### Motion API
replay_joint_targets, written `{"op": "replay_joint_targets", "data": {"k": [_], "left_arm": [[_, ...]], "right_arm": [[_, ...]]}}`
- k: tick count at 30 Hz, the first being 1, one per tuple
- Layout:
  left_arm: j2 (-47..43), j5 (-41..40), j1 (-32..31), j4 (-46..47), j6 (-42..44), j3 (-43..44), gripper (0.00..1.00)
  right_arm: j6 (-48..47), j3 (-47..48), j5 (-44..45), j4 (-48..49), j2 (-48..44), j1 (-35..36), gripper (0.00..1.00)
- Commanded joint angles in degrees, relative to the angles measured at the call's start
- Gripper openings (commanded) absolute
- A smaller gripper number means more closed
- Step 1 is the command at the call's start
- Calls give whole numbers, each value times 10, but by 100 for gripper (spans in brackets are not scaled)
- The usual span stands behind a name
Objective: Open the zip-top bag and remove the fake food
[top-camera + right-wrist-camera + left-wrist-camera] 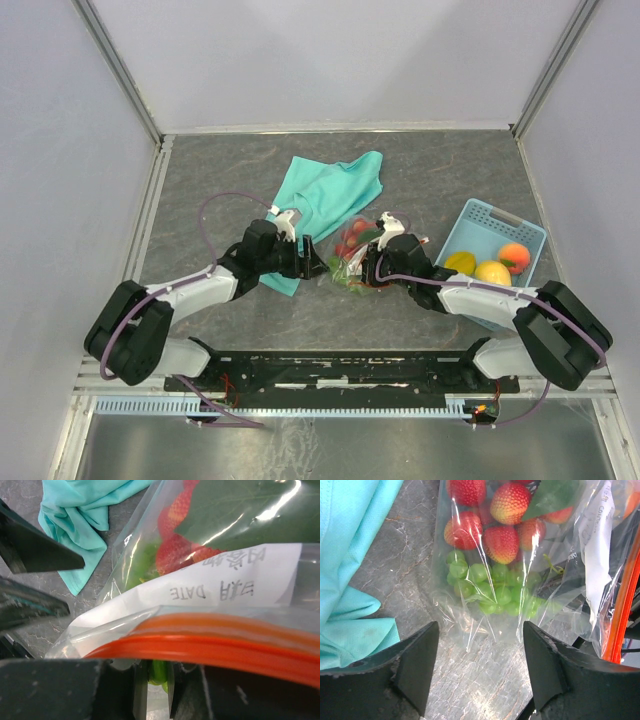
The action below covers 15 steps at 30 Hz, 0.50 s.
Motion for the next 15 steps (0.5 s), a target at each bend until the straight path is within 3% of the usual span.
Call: {"op": "replay_joint_targets", "data": {"k": [1,4,6,13,14,15], "left_arm": [[17,-25,-49,5,-19,-7,80],[43,-46,-70,14,-6,-5,80],[58,-61,-79,23,7,1,75],[99,-81,-80,-3,38,35,12],[88,-89,-80,-5,38,29,4],[77,-103,-80,-10,39,22,3]], "right_arm": [[7,-5,2,18,-5,1,12],[14,-9,-1,23,-9,1,12],[15,-11,-2,18,-13,0,12],[-5,-13,2,-38,-70,0,12],[-11,-14,6,-55,-89,-1,12],[-15,-17,10,-74,-119,-3,12]]}}
